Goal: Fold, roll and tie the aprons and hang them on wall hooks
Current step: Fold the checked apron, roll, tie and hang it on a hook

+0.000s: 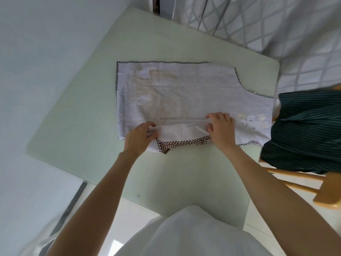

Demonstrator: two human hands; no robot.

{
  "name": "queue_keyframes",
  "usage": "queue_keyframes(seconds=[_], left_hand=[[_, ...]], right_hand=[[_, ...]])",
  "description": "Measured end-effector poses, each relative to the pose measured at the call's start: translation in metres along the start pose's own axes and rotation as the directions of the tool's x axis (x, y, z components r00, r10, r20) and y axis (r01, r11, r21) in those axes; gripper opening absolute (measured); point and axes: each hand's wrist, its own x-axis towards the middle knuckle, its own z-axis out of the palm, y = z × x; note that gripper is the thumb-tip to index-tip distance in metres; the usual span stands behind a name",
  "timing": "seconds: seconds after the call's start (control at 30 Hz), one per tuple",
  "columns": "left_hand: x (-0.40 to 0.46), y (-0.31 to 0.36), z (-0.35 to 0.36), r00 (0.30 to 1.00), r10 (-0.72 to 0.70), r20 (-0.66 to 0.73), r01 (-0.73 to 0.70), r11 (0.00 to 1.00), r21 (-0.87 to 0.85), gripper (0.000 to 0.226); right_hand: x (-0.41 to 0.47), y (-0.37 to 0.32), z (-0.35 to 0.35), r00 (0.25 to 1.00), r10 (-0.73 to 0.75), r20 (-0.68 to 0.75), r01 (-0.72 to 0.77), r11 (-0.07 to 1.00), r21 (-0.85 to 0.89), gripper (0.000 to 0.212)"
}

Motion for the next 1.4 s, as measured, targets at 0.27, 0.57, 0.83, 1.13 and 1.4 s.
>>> queue_keyframes(seconds=[0.27,0.57,0.83,1.13,1.4], left_hand=[[-0.027,-0.023,0.018,0.996,0.069,-0.05,-0.065,0.995,0.073,0.044],[-0.067,0.006,0.046,0.984,-0.066,-0.163,0.087,0.988,0.124,0.067],[-0.065,-0.011,0.009,0.929,-0.322,-0.182,0.206,0.859,-0.469,0.014],[-0.069,-0.009,-0.044,0.935,-0.354,-0.038,0.296,0.832,-0.47,0.02],[-0.126,-0.033,-0.028,0.978,-0.009,0.211,-0.049,0.963,0.267,0.067]], right_hand=[[-0.066,-0.024,0.02,0.973,-0.202,0.11,0.188,0.975,0.122,0.034],[-0.054,-0.008,0.023,0.963,0.16,0.219,-0.153,0.987,-0.047,0.037],[-0.053,0.034,0.011,0.973,0.181,0.145,-0.201,0.97,0.134,0.012],[-0.044,0.037,-0.045,0.978,0.146,0.148,-0.196,0.886,0.42,0.019],[-0.117,0.055,-0.042,0.74,-0.143,0.657,-0.134,0.926,0.352,0.031]])
